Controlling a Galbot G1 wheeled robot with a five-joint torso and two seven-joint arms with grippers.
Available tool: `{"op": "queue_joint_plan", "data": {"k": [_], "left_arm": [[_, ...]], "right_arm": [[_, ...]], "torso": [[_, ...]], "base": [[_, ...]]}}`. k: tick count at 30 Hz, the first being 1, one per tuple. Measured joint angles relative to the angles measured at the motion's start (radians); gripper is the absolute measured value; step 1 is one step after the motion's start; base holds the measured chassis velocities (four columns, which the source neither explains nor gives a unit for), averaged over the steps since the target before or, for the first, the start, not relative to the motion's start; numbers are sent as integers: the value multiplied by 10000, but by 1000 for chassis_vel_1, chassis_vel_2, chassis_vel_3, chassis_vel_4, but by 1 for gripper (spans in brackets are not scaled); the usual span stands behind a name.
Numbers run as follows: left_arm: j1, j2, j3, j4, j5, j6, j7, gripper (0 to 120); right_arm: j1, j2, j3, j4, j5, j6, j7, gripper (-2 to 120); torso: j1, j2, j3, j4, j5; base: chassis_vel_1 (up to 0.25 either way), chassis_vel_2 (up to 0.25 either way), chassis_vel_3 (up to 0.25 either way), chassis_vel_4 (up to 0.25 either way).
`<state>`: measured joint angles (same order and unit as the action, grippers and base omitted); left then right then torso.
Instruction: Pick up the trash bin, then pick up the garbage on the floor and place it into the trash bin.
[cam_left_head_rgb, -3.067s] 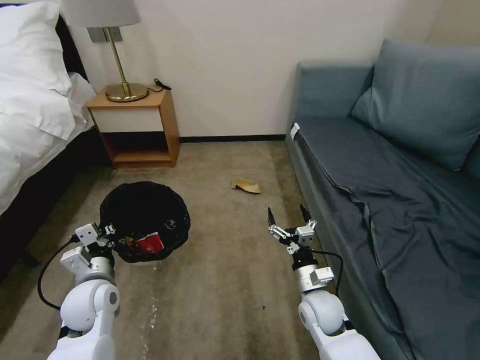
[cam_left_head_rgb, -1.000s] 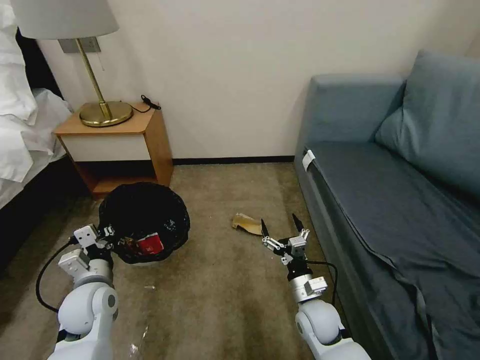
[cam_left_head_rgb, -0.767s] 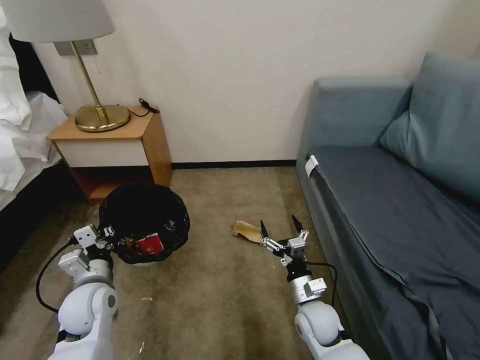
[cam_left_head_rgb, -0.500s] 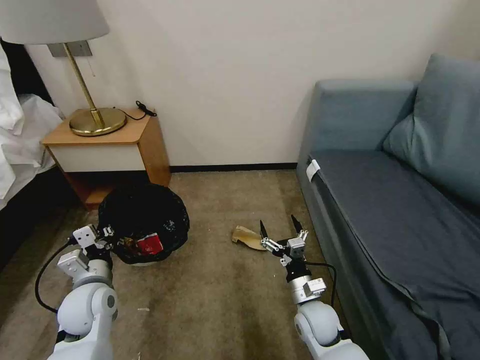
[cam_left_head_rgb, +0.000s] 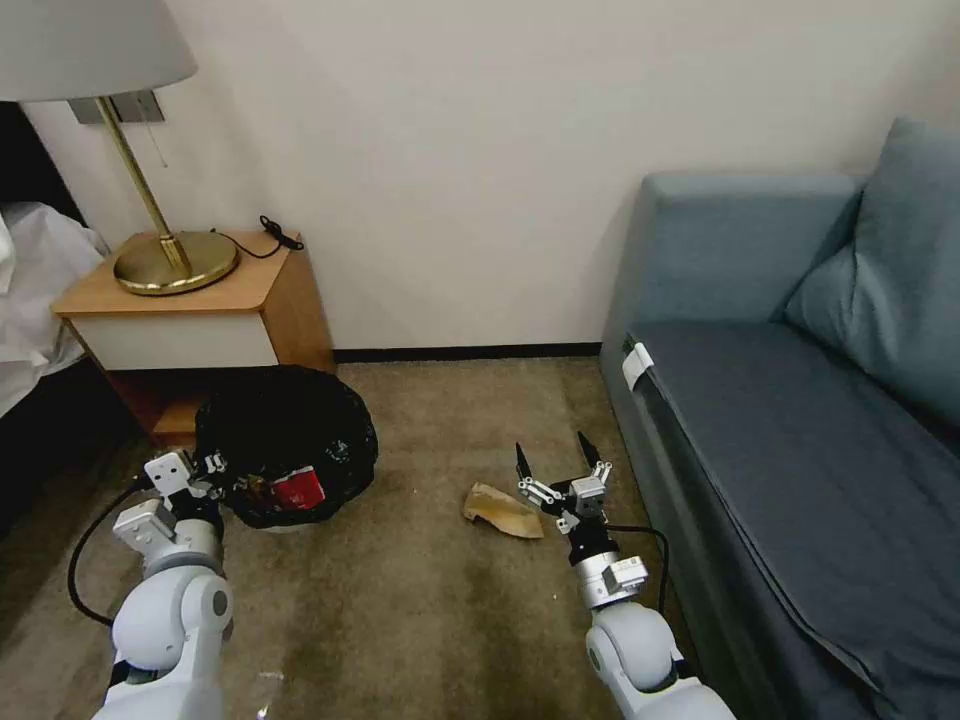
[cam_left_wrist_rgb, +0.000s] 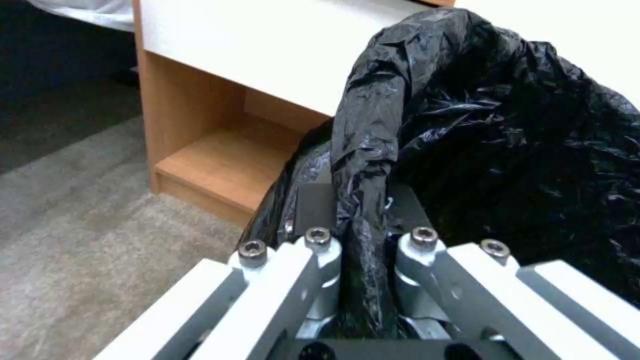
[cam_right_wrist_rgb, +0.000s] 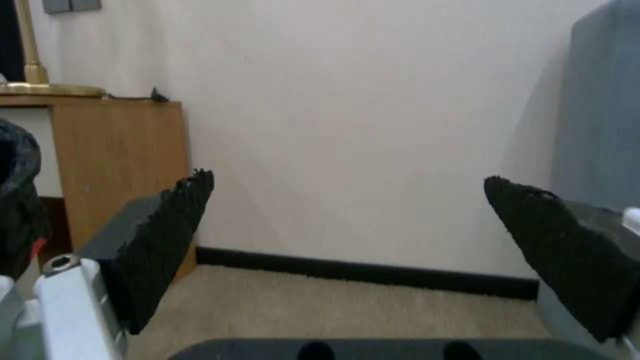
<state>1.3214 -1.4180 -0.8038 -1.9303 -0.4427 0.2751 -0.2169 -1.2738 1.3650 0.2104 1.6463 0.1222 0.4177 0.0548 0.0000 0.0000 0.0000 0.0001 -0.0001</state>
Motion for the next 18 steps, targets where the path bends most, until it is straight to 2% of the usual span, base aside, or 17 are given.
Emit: {"op": "queue_joint_plan", "data": {"k": [7,18], "left_arm": [[14,-43,41,-34,30,-1,-15,4],[59,-51,14,-85,35,-1,-29,4]], "right_arm": [[28,-8,-34,-143,-106,453,-173,100],[92,0,-134,-248,-12,638,-247,100]], "torso": [[1,0,1,-2,1],[0,0,0,-1,1]], "base": [[-112,104,102,-112],[-3,2,5,-2]]}}
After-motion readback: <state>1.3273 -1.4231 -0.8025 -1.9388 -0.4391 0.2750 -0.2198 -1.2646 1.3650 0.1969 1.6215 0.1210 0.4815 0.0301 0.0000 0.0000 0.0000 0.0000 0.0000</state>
